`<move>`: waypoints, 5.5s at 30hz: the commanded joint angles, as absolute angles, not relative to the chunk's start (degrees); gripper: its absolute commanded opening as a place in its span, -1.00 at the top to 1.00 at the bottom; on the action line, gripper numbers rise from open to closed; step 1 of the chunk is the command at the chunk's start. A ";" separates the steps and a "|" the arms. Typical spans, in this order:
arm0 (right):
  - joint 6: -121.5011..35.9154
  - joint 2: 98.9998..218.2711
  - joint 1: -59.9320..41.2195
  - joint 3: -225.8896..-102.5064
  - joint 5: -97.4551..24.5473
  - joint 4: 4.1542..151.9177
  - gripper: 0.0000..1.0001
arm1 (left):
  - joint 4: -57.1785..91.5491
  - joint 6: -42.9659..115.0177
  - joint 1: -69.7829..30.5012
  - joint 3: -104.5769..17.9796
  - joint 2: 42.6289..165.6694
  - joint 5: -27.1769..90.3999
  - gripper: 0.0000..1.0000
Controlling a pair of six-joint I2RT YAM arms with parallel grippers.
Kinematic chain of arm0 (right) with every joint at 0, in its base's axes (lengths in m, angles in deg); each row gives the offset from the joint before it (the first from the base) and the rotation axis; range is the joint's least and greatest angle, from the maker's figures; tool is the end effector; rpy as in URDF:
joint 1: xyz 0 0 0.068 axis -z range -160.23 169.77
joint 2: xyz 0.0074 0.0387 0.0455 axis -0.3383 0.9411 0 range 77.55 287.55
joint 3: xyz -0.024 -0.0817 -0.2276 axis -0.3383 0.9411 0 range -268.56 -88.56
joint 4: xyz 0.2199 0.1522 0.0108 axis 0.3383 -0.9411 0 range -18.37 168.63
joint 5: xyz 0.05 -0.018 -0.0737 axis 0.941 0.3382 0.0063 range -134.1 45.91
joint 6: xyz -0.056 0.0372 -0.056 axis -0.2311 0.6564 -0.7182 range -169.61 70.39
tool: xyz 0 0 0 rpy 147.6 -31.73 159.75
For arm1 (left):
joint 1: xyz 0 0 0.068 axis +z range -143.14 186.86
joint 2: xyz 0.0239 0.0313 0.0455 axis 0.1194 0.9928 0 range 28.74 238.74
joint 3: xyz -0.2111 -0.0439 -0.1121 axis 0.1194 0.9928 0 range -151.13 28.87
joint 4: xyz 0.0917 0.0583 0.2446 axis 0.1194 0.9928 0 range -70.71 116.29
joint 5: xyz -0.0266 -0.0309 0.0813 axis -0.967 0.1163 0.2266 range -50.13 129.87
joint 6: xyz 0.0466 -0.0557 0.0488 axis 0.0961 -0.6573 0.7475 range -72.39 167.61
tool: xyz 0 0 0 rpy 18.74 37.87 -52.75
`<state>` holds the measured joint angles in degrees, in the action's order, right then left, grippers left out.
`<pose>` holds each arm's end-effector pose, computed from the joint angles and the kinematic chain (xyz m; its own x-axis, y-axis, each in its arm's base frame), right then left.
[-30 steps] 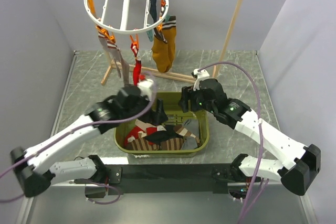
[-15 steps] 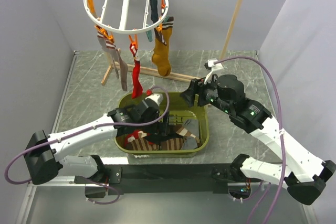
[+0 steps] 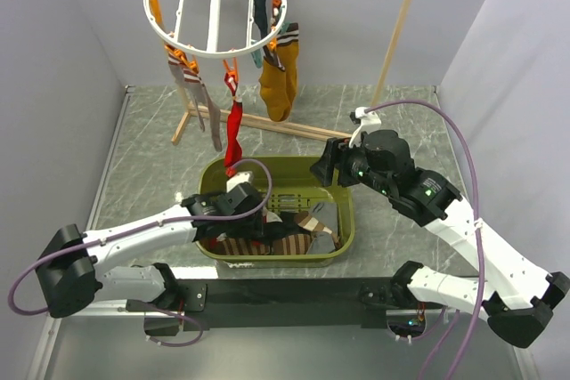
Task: Clip the socks to the hanger
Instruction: Pick up the sock from the bin.
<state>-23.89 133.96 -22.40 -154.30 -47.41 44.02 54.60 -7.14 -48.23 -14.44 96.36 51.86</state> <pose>0.2005 0.1757 0.3430 -0.5592 0.0780 -0.8253 -0.4316 0.8226 0.3702 0.1627 -0.2048 0.1508 -0.8909 -0.1192 -0.4383 0.0251 0.9506 -0.3095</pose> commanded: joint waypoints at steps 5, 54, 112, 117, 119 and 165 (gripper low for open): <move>-23.41 133.89 -22.86 -154.57 -46.03 45.32 -0.48 | 48.11 -8.99 -48.69 -18.40 95.90 60.41 0.99; -26.57 133.54 -27.87 -150.88 -47.70 41.01 -0.50 | 58.67 -2.41 -52.03 -30.20 97.74 57.11 -0.82; -31.15 143.03 -27.69 -154.39 -49.98 43.92 -0.46 | 45.22 2.61 -40.60 -16.65 106.26 54.55 0.21; -30.54 141.45 -27.52 -154.22 -51.04 44.27 -0.46 | 46.53 3.92 -40.60 -19.63 102.40 54.99 0.93; -30.19 141.19 -27.43 -154.39 -50.86 44.62 -0.46 | 47.85 4.27 -40.60 -21.48 99.69 56.13 0.99; -10.50 132.13 -23.30 -162.39 -56.41 32.93 -0.55 | 33.89 18.33 -51.85 -46.19 96.51 54.63 0.99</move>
<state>-13.99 131.20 -24.65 -158.84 -59.41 34.32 38.88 15.55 -51.73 -44.25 98.57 54.79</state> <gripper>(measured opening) 0.776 0.023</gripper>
